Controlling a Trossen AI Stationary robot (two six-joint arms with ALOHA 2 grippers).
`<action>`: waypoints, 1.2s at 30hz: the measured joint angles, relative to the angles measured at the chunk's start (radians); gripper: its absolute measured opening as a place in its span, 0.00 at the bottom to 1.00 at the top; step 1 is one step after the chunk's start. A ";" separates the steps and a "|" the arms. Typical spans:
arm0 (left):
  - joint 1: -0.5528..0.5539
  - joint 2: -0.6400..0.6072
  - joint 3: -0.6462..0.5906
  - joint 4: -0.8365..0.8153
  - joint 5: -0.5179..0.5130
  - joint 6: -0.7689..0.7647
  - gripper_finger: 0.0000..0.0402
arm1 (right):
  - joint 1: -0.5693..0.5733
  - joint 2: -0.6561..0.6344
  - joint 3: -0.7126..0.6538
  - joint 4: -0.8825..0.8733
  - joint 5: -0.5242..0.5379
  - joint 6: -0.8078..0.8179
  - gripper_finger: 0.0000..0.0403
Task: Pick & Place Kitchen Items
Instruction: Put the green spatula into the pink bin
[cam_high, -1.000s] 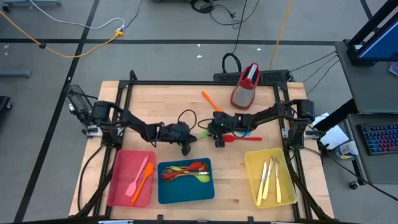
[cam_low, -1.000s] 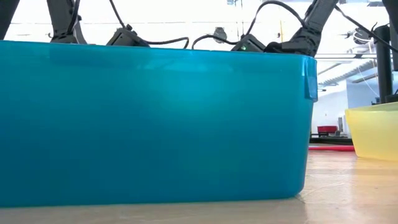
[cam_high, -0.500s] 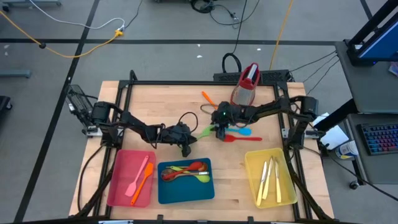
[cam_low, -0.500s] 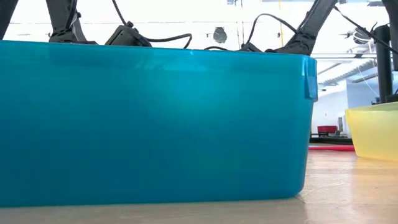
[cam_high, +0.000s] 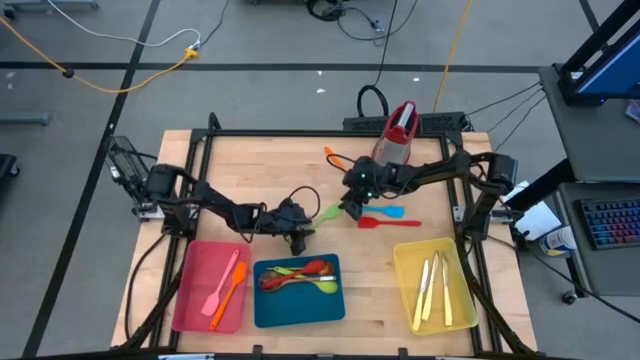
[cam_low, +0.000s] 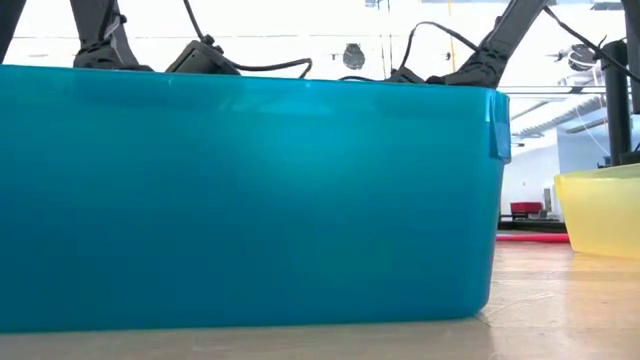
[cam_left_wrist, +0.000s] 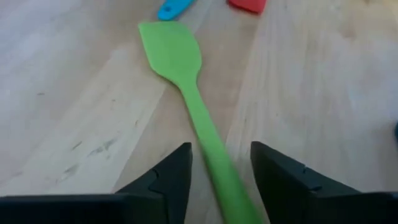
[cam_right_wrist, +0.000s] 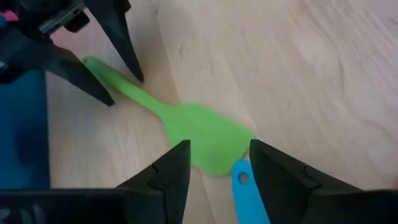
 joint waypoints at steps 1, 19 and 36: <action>-0.008 0.000 0.000 -0.020 -0.022 -0.002 0.44 | 0.001 0.001 0.000 -0.003 0.000 0.001 0.40; 0.096 0.000 0.000 -0.050 -0.108 -0.032 0.04 | 0.007 0.002 0.000 0.061 0.002 0.001 0.40; 0.091 -0.055 -0.006 0.027 0.006 0.008 0.28 | 0.007 0.002 0.000 0.059 -0.001 -0.004 0.40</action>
